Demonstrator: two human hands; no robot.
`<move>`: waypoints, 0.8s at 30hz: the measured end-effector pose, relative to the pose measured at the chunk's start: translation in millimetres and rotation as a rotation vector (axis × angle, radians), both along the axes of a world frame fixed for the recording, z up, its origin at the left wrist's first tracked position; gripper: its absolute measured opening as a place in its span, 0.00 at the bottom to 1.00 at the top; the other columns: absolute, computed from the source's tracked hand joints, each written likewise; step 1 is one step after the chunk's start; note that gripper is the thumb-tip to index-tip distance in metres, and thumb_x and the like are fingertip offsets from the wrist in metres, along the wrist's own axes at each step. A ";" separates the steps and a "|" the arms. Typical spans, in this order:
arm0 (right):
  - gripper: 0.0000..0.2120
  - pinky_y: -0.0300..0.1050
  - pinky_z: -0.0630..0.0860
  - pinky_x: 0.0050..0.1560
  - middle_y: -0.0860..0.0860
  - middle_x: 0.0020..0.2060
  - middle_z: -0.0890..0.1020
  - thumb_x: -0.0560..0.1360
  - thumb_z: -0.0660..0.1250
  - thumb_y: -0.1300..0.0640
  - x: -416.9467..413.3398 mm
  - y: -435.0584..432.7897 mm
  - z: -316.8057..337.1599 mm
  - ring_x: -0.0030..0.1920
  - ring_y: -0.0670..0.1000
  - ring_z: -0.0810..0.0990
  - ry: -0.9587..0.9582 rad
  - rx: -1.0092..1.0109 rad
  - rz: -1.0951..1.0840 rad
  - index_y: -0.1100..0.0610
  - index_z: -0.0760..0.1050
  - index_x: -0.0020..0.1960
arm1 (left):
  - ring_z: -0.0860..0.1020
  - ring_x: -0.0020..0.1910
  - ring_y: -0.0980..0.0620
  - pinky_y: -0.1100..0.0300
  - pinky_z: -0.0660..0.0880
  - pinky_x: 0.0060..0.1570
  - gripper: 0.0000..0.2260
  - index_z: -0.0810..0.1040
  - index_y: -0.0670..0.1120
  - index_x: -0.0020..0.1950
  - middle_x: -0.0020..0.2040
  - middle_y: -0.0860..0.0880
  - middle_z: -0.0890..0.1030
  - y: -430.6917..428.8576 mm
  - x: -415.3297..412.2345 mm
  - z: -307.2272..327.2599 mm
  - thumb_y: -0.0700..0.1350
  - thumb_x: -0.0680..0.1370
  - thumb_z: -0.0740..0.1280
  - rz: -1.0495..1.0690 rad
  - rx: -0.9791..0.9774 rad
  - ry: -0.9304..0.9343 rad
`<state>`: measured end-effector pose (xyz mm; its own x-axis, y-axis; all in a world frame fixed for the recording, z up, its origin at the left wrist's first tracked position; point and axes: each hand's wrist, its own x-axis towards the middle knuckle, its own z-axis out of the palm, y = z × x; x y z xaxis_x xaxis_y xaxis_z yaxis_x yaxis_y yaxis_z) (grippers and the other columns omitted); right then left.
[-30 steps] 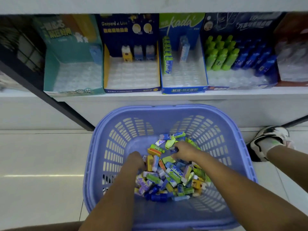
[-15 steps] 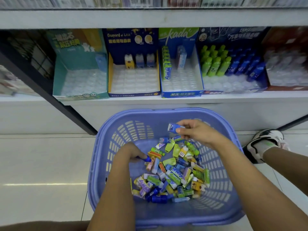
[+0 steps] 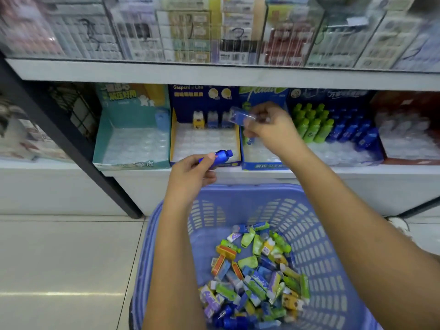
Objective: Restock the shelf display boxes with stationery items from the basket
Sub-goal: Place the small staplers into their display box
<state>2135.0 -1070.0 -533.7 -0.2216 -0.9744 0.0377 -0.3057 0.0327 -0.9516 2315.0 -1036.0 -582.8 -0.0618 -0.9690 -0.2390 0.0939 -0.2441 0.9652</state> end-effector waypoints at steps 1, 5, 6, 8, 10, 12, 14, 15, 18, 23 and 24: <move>0.08 0.48 0.79 0.50 0.51 0.44 0.77 0.76 0.65 0.63 6.2 -9.9 2.2 0.38 0.50 0.81 -0.035 0.034 0.003 0.58 0.71 0.54 | 0.78 0.32 0.56 0.65 0.79 0.37 0.09 0.80 0.40 0.51 0.40 0.45 0.80 -1.1 0.5 -4.2 0.45 0.78 0.67 0.069 0.012 0.015; 0.06 0.42 0.72 0.42 0.50 0.39 0.79 0.75 0.65 0.65 28.5 -32.4 4.9 0.38 0.48 0.75 -0.217 0.109 0.052 0.57 0.76 0.50 | 0.80 0.32 0.56 0.65 0.79 0.38 0.10 0.79 0.40 0.53 0.40 0.44 0.82 -6.9 9.6 -14.5 0.46 0.77 0.67 0.216 0.046 0.091; 0.06 0.40 0.70 0.39 0.50 0.37 0.79 0.74 0.66 0.66 31.9 -34.9 4.7 0.38 0.49 0.75 -0.228 0.098 0.056 0.56 0.76 0.44 | 0.80 0.31 0.56 0.66 0.79 0.37 0.10 0.80 0.40 0.52 0.39 0.44 0.82 -8.5 11.6 -15.8 0.46 0.77 0.68 0.229 0.038 0.087; 0.07 0.39 0.74 0.39 0.54 0.39 0.80 0.72 0.68 0.66 35.9 -39.8 2.3 0.39 0.50 0.78 -0.228 0.090 0.068 0.56 0.75 0.40 | 0.80 0.30 0.57 0.67 0.78 0.35 0.09 0.80 0.41 0.51 0.37 0.45 0.82 -11.0 13.9 -17.4 0.46 0.77 0.68 0.241 0.015 0.067; 0.05 0.45 0.79 0.47 0.58 0.49 0.81 0.74 0.67 0.64 36.4 -45.4 1.8 0.45 0.54 0.80 -0.028 0.070 0.070 0.57 0.74 0.49 | 0.80 0.30 0.56 0.68 0.77 0.34 0.08 0.80 0.42 0.50 0.37 0.45 0.82 -12.7 14.1 -19.0 0.46 0.76 0.69 0.241 -0.008 0.040; 0.11 0.46 0.75 0.52 0.57 0.57 0.79 0.77 0.63 0.60 32.0 -52.6 3.6 0.54 0.57 0.78 0.495 -0.002 0.089 0.57 0.73 0.59 | 0.81 0.31 0.55 0.68 0.78 0.34 0.07 0.80 0.43 0.49 0.36 0.45 0.82 -12.9 13.3 -20.3 0.46 0.76 0.69 0.236 -0.026 0.012; 0.14 0.43 0.71 0.52 0.57 0.60 0.77 0.79 0.59 0.61 26.2 -59.8 5.6 0.57 0.57 0.76 0.836 -0.070 0.142 0.58 0.72 0.63 | 0.81 0.32 0.54 0.67 0.79 0.35 0.06 0.81 0.44 0.48 0.35 0.46 0.82 -13.2 12.9 -20.7 0.47 0.76 0.69 0.233 -0.032 0.011; 0.13 0.45 0.72 0.53 0.58 0.58 0.78 0.78 0.59 0.62 23.8 -63.3 6.7 0.56 0.57 0.76 0.910 -0.062 0.178 0.59 0.73 0.62 | 0.81 0.32 0.54 0.67 0.79 0.35 0.05 0.80 0.46 0.47 0.34 0.47 0.82 -13.1 13.2 -20.5 0.47 0.76 0.69 0.231 -0.033 0.015; 0.09 0.47 0.74 0.50 0.59 0.52 0.79 0.76 0.62 0.62 18.4 -72.7 5.8 0.51 0.57 0.77 1.053 -0.037 0.269 0.61 0.76 0.55 | 0.81 0.33 0.53 0.67 0.79 0.37 0.04 0.80 0.47 0.46 0.34 0.46 0.82 -12.7 14.4 -18.8 0.46 0.76 0.68 0.223 -0.027 0.042; 0.10 0.40 0.67 0.47 0.58 0.54 0.79 0.76 0.63 0.61 14.3 -81.6 -1.1 0.53 0.56 0.76 1.140 -0.011 0.358 0.59 0.78 0.55 | 0.81 0.35 0.52 0.69 0.77 0.34 0.02 0.79 0.48 0.46 0.35 0.46 0.82 -11.1 14.1 -16.2 0.46 0.76 0.68 0.218 -0.029 0.066; 0.10 0.42 0.69 0.48 0.57 0.52 0.79 0.76 0.64 0.61 14.0 -82.5 -1.8 0.53 0.56 0.77 1.135 -0.012 0.356 0.60 0.77 0.55 | 0.81 0.35 0.52 0.69 0.77 0.34 0.02 0.79 0.48 0.46 0.35 0.46 0.82 -11.0 14.2 -16.1 0.46 0.76 0.68 0.219 -0.029 0.069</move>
<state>2149.0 -1152.5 -535.4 0.2275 -0.9726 0.0473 -0.9639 -0.2318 -0.1309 2329.2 -1047.0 -599.0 0.1351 -0.9675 -0.2136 0.2074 -0.1832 0.9609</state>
